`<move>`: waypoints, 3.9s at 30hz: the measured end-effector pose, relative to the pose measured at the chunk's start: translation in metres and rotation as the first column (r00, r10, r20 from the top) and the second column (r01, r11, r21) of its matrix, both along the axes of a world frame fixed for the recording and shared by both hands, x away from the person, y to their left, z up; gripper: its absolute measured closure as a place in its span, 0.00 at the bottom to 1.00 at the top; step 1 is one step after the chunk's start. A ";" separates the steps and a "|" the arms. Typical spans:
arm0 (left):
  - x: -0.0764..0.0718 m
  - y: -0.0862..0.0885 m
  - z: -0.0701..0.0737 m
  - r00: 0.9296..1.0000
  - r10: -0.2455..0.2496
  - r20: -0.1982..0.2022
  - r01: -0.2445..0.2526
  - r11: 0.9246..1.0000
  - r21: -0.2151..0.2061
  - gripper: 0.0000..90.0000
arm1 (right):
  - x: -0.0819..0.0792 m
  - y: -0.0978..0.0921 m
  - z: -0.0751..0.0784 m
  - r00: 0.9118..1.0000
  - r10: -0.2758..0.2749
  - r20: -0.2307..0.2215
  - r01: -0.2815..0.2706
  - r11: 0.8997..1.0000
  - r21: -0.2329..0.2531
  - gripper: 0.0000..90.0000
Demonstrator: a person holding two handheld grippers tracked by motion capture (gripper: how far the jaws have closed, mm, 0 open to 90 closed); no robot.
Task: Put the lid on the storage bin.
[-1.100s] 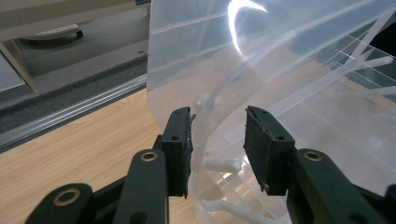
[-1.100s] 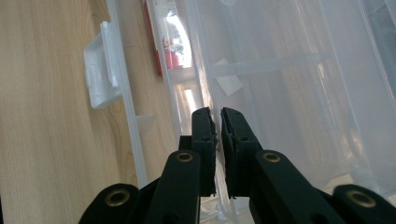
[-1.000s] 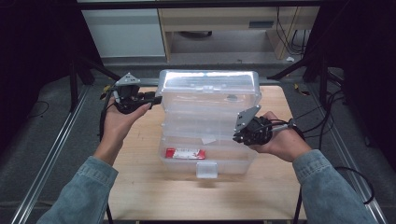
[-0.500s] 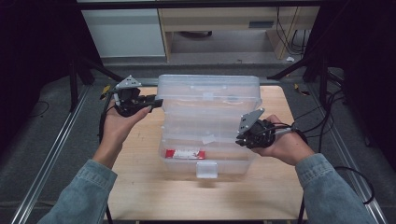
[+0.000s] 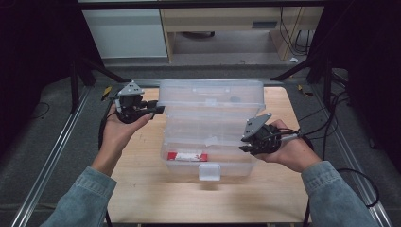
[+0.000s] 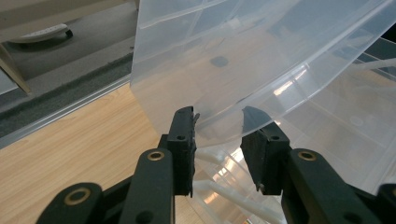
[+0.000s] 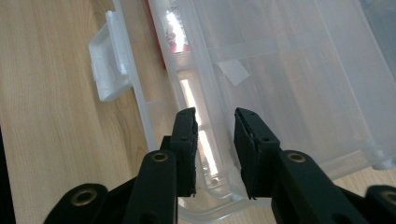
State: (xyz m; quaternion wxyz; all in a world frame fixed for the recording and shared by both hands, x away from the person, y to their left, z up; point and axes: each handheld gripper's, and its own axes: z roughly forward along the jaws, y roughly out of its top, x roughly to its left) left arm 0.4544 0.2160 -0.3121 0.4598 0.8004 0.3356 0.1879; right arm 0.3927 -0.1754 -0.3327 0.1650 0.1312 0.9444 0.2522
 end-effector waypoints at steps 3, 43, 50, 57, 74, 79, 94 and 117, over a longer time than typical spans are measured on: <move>-0.003 0.000 -0.001 1.000 -0.005 0.003 0.005 1.000 0.006 0.72 | -0.005 -0.003 0.000 1.000 -0.011 0.011 0.011 1.000 0.008 0.72; -0.038 0.006 -0.032 0.998 -0.049 -0.033 0.051 0.998 0.036 0.67 | -0.032 -0.052 0.006 0.975 -0.218 0.033 0.214 0.972 0.102 0.53; -0.044 0.006 -0.038 0.998 -0.051 -0.039 0.053 0.998 0.040 0.67 | -0.032 -0.061 0.004 0.969 -0.247 0.031 0.242 0.964 0.112 0.52; -0.050 0.008 -0.043 0.997 -0.061 -0.043 0.062 0.998 0.029 0.68 | -0.031 -0.067 0.000 0.960 -0.278 0.030 0.273 0.956 0.105 0.51; -0.063 0.010 -0.059 0.996 -0.073 -0.042 0.075 0.996 0.046 0.72 | -0.032 -0.079 -0.011 0.942 -0.335 0.007 0.333 0.938 0.098 0.48; -0.065 0.013 -0.064 0.995 -0.083 -0.058 0.085 0.996 0.024 0.73 | -0.033 -0.080 -0.013 0.940 -0.342 0.001 0.340 0.936 0.092 0.48; -0.075 0.021 -0.075 0.988 -0.119 -0.099 0.120 0.993 0.008 0.76 | -0.035 -0.084 -0.018 0.936 -0.352 -0.009 0.352 0.932 0.091 0.47; -0.073 0.041 -0.086 0.995 -0.024 -0.097 0.030 0.998 0.057 0.51 | -0.032 -0.087 -0.026 0.916 -0.401 -0.008 0.400 0.911 0.101 0.41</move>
